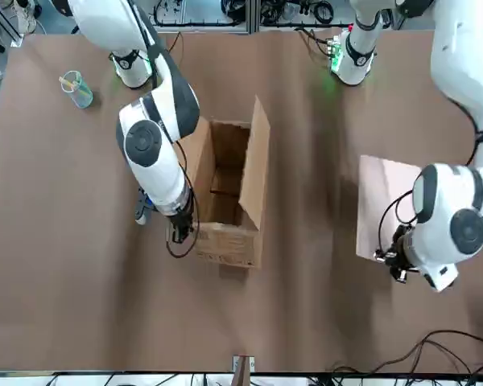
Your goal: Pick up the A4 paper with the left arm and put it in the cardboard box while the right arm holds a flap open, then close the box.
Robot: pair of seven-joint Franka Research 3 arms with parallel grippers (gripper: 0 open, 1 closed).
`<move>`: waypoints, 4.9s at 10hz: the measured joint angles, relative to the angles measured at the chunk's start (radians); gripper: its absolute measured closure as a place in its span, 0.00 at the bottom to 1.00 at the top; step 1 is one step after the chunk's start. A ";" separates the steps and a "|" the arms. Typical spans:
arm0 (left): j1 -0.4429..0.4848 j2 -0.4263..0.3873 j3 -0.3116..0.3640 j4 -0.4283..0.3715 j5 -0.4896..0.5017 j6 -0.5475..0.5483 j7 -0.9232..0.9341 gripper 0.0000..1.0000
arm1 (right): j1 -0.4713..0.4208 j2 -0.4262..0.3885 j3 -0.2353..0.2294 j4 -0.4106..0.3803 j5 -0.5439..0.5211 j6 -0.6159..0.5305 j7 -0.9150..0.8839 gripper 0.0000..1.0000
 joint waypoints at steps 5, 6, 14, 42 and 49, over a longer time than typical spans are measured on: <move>-0.014 -0.148 -0.012 0.002 -0.052 -0.173 0.104 0.70 | 0.008 0.073 -0.004 0.006 -0.010 0.096 0.002 0.96; -0.018 -0.172 -0.017 0.002 -0.075 -0.186 0.104 0.70 | 0.013 0.098 -0.004 0.006 -0.019 0.122 0.002 0.96; -0.121 -0.213 -0.042 0.048 -0.172 -0.251 -0.201 0.70 | 0.039 0.133 -0.004 0.015 -0.044 0.175 -0.042 0.52; -0.612 -0.204 -0.044 0.142 -0.375 0.320 -0.679 0.70 | -0.531 -0.194 0.018 0.134 -0.056 -0.546 -2.191 0.00; -0.614 -0.132 -0.039 0.138 -0.375 0.330 -0.604 0.70 | -0.531 -0.194 0.018 0.133 -0.057 -0.546 -2.192 0.00</move>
